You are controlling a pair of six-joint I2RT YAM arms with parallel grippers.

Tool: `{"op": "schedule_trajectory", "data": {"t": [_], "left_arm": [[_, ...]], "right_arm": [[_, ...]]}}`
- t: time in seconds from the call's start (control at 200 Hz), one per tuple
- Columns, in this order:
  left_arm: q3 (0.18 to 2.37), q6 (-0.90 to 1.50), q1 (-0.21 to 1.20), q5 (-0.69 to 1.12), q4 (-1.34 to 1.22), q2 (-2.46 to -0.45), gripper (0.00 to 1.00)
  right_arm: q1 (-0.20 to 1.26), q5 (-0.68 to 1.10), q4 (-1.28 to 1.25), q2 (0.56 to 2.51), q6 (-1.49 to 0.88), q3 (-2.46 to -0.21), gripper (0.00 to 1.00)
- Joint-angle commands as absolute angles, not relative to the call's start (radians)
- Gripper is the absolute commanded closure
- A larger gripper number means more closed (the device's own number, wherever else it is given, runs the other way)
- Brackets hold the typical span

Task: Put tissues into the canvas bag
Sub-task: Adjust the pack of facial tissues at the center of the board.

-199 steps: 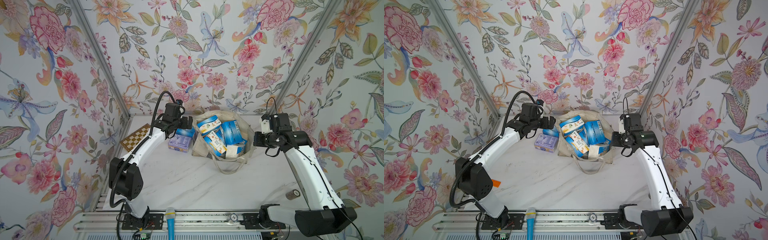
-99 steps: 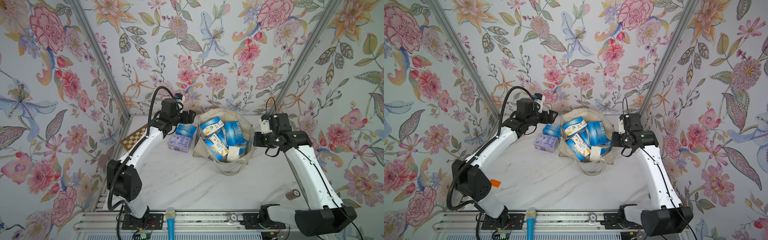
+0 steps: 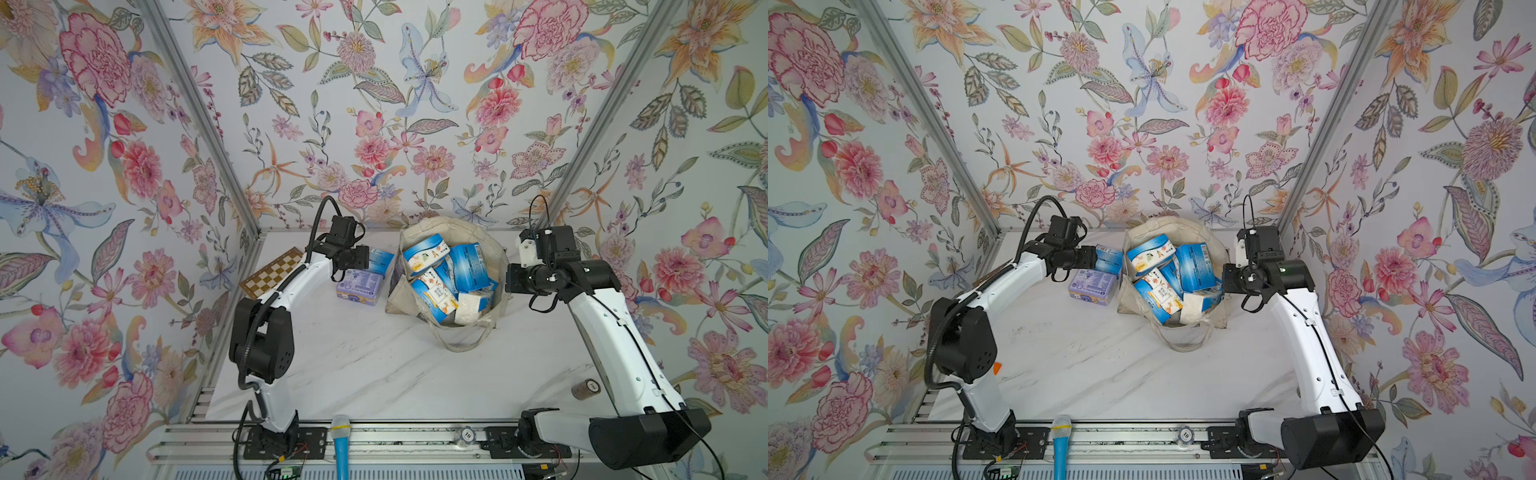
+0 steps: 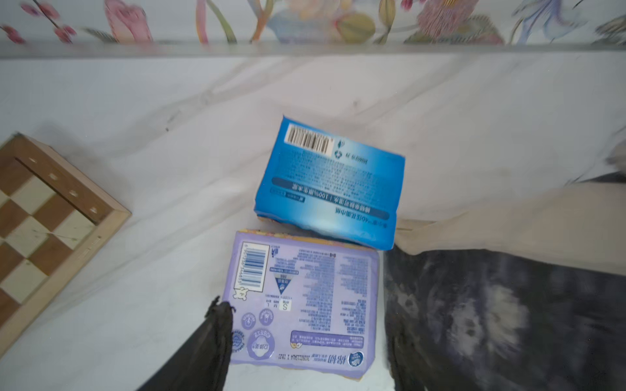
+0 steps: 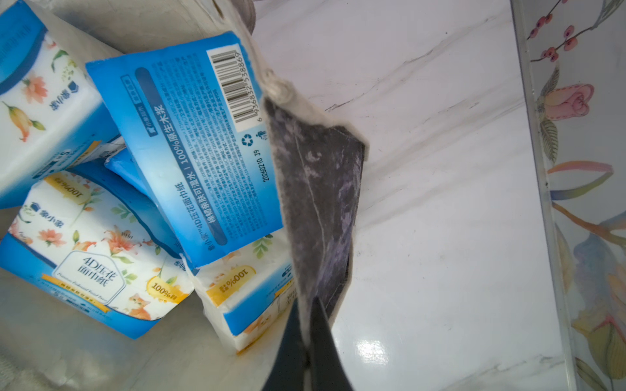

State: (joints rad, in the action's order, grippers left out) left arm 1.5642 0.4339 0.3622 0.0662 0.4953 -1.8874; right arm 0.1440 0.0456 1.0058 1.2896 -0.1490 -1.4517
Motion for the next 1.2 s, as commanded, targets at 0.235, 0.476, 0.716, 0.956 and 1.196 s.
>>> {"op": "schedule_trajectory", "data": {"t": [0.235, 0.476, 0.716, 0.956, 1.196], "left_arm": [[1.607, 0.407, 0.423, 0.024, 0.542, -2.031, 0.32], [1.549, 0.365, 0.43, -0.035, 0.602, -2.038, 0.33], [1.477, 0.311, 0.43, -0.101, 0.689, -2.019, 0.35], [1.459, 0.26, 0.43, -0.16, 0.769, -1.969, 0.34], [1.431, 0.253, 0.422, -0.245, 0.847, -1.926, 0.33]], "right_arm": [[0.147, 0.049, 0.97, 1.29, -0.129, -1.488, 1.0], [0.146, 0.048, 0.97, 1.29, -0.118, -1.49, 1.0], [0.146, 0.052, 0.967, 1.287, -0.114, -1.491, 1.0], [0.146, 0.058, 0.957, 1.287, -0.113, -1.488, 1.0], [0.143, 0.053, 0.958, 1.269, -0.107, -1.482, 1.0]]}}
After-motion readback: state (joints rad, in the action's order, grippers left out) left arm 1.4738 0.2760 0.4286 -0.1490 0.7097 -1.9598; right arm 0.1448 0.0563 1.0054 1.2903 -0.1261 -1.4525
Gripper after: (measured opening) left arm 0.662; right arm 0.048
